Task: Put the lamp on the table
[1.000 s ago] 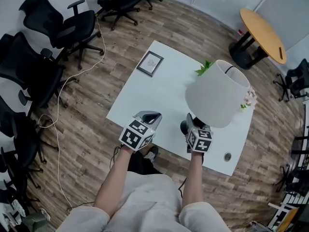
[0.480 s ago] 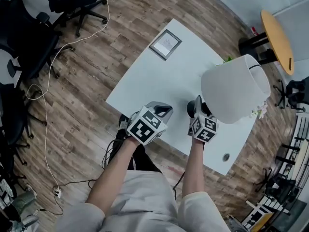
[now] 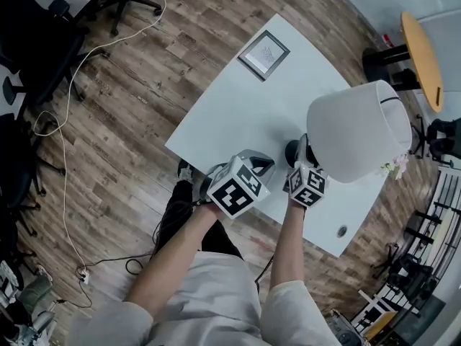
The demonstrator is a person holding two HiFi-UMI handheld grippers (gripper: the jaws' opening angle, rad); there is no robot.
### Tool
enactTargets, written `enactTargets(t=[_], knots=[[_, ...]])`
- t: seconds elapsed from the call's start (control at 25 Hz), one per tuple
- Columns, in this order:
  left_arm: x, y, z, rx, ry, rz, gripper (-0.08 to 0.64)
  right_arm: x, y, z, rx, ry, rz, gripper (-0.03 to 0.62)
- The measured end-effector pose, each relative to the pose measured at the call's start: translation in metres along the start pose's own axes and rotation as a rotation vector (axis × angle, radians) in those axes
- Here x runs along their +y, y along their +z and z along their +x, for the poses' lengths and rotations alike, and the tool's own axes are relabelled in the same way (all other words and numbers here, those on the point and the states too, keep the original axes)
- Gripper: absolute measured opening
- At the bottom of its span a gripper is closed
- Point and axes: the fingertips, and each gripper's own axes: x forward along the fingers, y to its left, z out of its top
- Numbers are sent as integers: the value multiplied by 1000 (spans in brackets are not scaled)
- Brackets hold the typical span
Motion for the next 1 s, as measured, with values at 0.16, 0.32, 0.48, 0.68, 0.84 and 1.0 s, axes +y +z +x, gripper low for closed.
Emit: enactTargets(t=[0.16,0.32,0.48,0.68,0.84,1.0], knots=[[-12,-4,0,12,-35,42,1,3,-5,-4,-21,-32,-5,187],[-17,-8,-1,10,-55,39,1,6,-6,-9,-42,-47,-8,186],[-20,-11,2,11,-70,27,1,5,-7,-11,-38,-58,-16,184],[-17,-15,4,15,-82,20,1,6,-8,-11,-32,-80,-10,184],[-14,-17,2,15,-84,14,1,8,-9,-14,-26,-99,-5,183],[-16,-19,5,23,-96,21,1,9,-12,-18,-23,-111,-4,182]])
